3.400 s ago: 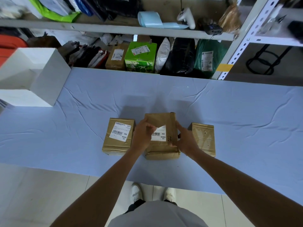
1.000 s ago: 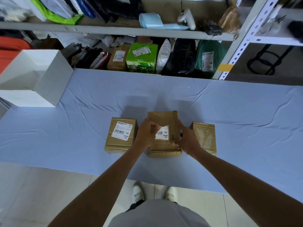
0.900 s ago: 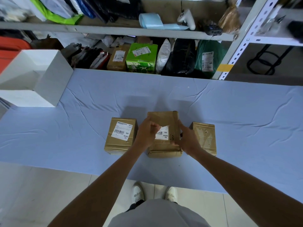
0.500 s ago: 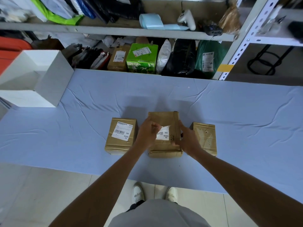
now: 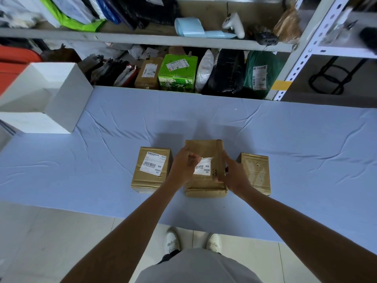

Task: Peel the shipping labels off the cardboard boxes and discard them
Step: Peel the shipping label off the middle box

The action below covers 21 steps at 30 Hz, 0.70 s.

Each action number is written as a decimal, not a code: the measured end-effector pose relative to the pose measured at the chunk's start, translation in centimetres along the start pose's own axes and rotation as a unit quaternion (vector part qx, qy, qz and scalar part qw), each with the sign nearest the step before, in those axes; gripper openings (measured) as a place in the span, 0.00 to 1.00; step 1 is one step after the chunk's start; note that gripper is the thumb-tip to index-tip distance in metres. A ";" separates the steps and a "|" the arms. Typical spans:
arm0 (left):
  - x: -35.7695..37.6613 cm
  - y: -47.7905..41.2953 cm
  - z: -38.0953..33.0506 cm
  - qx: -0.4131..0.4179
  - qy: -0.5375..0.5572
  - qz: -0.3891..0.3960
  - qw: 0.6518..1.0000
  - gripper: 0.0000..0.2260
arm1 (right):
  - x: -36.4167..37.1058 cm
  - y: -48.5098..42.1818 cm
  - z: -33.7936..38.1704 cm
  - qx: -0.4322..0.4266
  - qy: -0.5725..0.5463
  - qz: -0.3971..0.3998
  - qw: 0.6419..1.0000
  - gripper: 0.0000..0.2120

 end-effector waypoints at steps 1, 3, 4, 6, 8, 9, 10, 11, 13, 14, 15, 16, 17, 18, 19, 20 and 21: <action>0.1 0.0 0.1 -0.001 -0.002 0.005 1.000 0.03 | 0.1 0.0 0.0 0.001 0.001 0.000 1.000 0.50; 0.3 -0.1 0.4 -0.005 -0.005 0.009 1.000 0.05 | 0.2 0.0 0.0 0.000 0.005 0.002 1.000 0.50; 0.3 -0.2 0.6 -0.008 -0.006 0.006 1.000 0.05 | 0.2 0.0 0.0 0.000 0.004 0.002 1.000 0.50; 0.4 -0.3 0.9 -0.014 -0.009 0.003 1.000 0.04 | 0.2 0.0 -0.2 0.007 -0.006 0.004 1.000 0.50; 0.4 -0.3 0.9 -0.017 -0.013 0.005 1.000 0.06 | 0.2 0.0 -0.3 0.012 -0.011 0.006 1.000 0.50; 0.3 -0.3 0.8 -0.019 -0.014 0.006 1.000 0.06 | 0.1 0.0 -0.3 0.014 -0.012 0.007 1.000 0.50; 0.3 -0.3 0.8 -0.021 -0.017 0.006 1.000 0.06 | 0.2 0.0 -0.3 0.015 -0.011 0.008 1.000 0.49; 0.3 -0.3 0.7 -0.022 -0.023 0.006 0.999 0.06 | 0.1 0.0 -0.2 0.016 -0.010 0.009 1.000 0.49; 0.3 -0.3 0.8 -0.023 -0.027 0.007 0.999 0.06 | 0.1 0.1 -0.2 0.019 -0.005 0.010 1.000 0.49; 0.2 -0.3 0.7 -0.025 -0.025 0.005 0.999 0.05 | 0.1 0.1 -0.2 0.019 -0.002 0.010 1.000 0.49; 0.1 -0.2 0.7 -0.027 -0.023 0.004 0.999 0.05 | 0.1 0.1 -0.1 0.018 0.000 0.011 1.000 0.49; 0.1 -0.2 0.7 -0.029 -0.022 0.005 0.999 0.05 | 0.1 0.1 -0.1 0.017 0.001 0.011 1.000 0.49; 0.1 -0.2 0.6 -0.030 -0.020 0.005 0.999 0.06 | 0.1 0.1 -0.1 0.017 0.001 0.011 1.000 0.49; 0.1 -0.2 0.5 -0.029 -0.018 0.007 0.999 0.06 | 0.1 0.1 -0.1 0.015 0.001 0.010 1.000 0.49; 0.1 -0.1 0.3 -0.026 -0.018 0.008 0.999 0.06 | 0.1 0.1 0.0 0.014 0.002 0.010 1.000 0.49; 0.1 -0.1 0.1 -0.023 -0.018 0.010 1.000 0.06 | 0.1 0.1 0.0 0.013 0.005 0.010 1.000 0.49; 0.1 -0.1 0.0 -0.020 -0.015 0.011 1.000 0.06 | 0.1 0.1 0.0 0.012 0.007 0.010 1.000 0.49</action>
Point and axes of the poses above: each hand's wrist, its own y-axis away from the middle knuckle, its own x-axis out of the palm, z = x × y, the point moved 10 cm from there along -y, towards the middle knuckle, and after that the axes turned 3 degrees about -z, right-handed, at the moved point
